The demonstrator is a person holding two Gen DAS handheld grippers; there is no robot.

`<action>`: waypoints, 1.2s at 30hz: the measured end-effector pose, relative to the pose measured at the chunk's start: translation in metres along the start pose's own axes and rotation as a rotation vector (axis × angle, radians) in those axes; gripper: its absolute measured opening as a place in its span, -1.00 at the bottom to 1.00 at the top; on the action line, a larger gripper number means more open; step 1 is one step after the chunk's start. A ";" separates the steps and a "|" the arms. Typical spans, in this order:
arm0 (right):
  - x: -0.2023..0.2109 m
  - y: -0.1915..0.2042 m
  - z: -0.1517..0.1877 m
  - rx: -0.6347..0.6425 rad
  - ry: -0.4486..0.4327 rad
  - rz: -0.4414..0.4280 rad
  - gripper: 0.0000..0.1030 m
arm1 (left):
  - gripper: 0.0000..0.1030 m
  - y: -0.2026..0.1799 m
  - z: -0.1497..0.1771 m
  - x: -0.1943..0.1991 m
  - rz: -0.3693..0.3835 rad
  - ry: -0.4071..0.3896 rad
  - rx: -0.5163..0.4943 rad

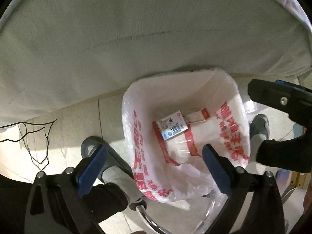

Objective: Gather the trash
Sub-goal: 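Open both tools to drop the boxes into the white trash bag, then raise both tools back over the bed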

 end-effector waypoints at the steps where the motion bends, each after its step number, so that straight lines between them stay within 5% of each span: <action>1: 0.003 -0.001 0.000 -0.004 -0.005 -0.001 0.61 | 0.84 0.000 -0.001 0.003 0.007 -0.003 0.011; 8: 0.044 0.001 0.000 0.009 -0.089 -0.004 0.63 | 0.84 -0.003 -0.006 0.030 0.114 -0.032 0.082; 18: 0.096 -0.007 0.006 -0.028 -0.213 -0.026 0.74 | 0.84 -0.016 -0.008 0.070 0.157 -0.129 0.079; 21: 0.116 -0.016 0.003 -0.096 -0.263 -0.083 0.84 | 0.84 -0.015 -0.015 0.093 0.127 -0.197 0.079; 36: 0.239 -0.028 -0.011 -0.080 -0.510 -0.041 0.87 | 0.85 0.011 -0.043 0.204 0.037 -0.409 0.114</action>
Point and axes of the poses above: each gripper's, at about its wrist camera, not at the fingertips, and x roughly against the way its jaws point, y to its left, z to its underside, the point moved 6 cm from there along -x, roughly the way its jaws point, and after that the axes turned 3 degrees about z, right-handed, at the moved point
